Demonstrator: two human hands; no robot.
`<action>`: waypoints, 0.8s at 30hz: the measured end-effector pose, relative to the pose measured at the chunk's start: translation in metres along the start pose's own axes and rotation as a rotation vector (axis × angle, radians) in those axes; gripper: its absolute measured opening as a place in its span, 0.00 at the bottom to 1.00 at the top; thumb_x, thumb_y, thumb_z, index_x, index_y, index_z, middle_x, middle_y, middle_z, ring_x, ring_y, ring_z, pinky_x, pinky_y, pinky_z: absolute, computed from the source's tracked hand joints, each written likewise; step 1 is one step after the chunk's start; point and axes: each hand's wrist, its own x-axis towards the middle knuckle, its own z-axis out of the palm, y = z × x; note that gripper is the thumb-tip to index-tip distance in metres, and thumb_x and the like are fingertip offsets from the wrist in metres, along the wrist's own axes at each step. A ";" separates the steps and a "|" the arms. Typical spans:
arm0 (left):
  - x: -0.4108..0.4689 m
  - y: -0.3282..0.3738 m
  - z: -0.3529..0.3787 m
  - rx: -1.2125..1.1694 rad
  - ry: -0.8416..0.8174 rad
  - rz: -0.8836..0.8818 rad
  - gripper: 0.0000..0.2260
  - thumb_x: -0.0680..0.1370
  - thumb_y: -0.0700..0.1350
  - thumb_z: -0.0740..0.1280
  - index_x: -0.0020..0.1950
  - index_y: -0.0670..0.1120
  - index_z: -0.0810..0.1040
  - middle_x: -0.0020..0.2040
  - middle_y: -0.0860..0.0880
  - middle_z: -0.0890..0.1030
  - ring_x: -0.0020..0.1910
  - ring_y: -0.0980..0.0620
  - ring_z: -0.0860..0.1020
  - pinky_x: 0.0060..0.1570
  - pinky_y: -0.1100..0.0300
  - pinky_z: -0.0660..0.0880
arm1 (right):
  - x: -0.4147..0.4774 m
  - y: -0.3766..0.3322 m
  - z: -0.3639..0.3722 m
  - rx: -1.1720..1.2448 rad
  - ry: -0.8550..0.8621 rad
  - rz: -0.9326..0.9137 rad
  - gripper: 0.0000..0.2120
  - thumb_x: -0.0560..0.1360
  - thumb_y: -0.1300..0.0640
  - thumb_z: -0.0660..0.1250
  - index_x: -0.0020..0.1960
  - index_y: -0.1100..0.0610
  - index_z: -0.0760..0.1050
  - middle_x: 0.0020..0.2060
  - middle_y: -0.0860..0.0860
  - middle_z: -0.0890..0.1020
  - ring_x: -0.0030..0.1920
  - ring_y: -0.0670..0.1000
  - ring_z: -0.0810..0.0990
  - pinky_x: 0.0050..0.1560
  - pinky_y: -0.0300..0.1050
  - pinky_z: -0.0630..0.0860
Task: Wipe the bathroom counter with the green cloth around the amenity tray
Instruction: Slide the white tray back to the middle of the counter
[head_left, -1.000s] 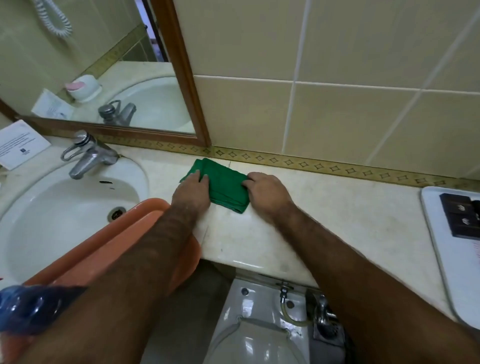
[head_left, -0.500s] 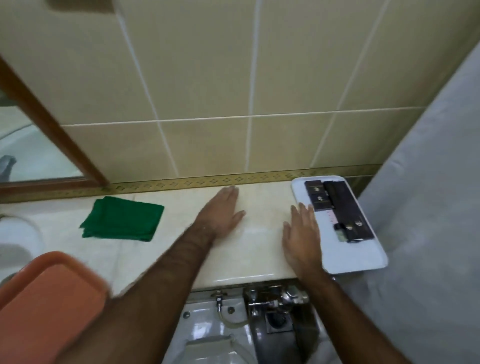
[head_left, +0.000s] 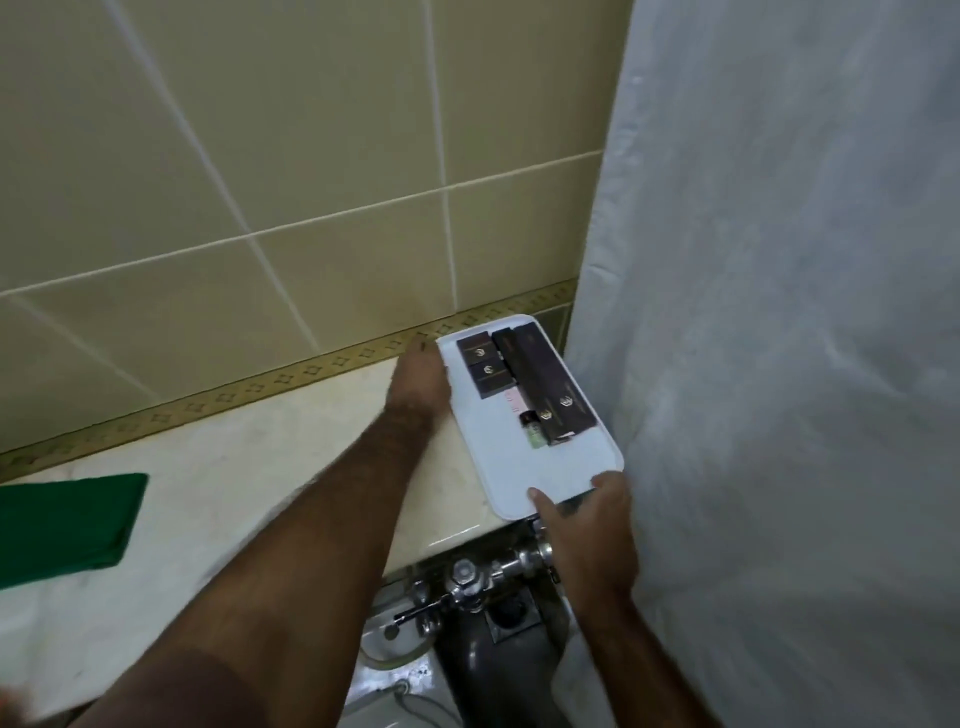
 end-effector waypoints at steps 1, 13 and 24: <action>0.005 -0.001 0.001 -0.018 0.027 -0.049 0.18 0.81 0.39 0.62 0.71 0.36 0.72 0.71 0.36 0.73 0.69 0.38 0.74 0.69 0.51 0.69 | 0.000 0.001 0.001 0.071 -0.042 0.068 0.30 0.67 0.41 0.80 0.60 0.56 0.72 0.54 0.51 0.82 0.53 0.57 0.83 0.51 0.54 0.81; -0.032 -0.034 -0.013 -0.435 0.143 -0.468 0.22 0.73 0.45 0.74 0.65 0.41 0.81 0.63 0.41 0.83 0.62 0.42 0.80 0.63 0.56 0.74 | 0.011 0.010 -0.002 0.349 -0.175 0.207 0.09 0.77 0.62 0.69 0.39 0.64 0.76 0.25 0.56 0.82 0.22 0.55 0.83 0.28 0.56 0.85; -0.183 -0.157 -0.085 -0.643 0.374 -0.706 0.04 0.74 0.40 0.73 0.42 0.44 0.79 0.35 0.47 0.84 0.24 0.56 0.82 0.25 0.67 0.76 | 0.000 -0.080 0.027 -0.237 -0.214 -0.304 0.13 0.83 0.55 0.64 0.52 0.64 0.81 0.49 0.62 0.85 0.51 0.63 0.83 0.46 0.47 0.73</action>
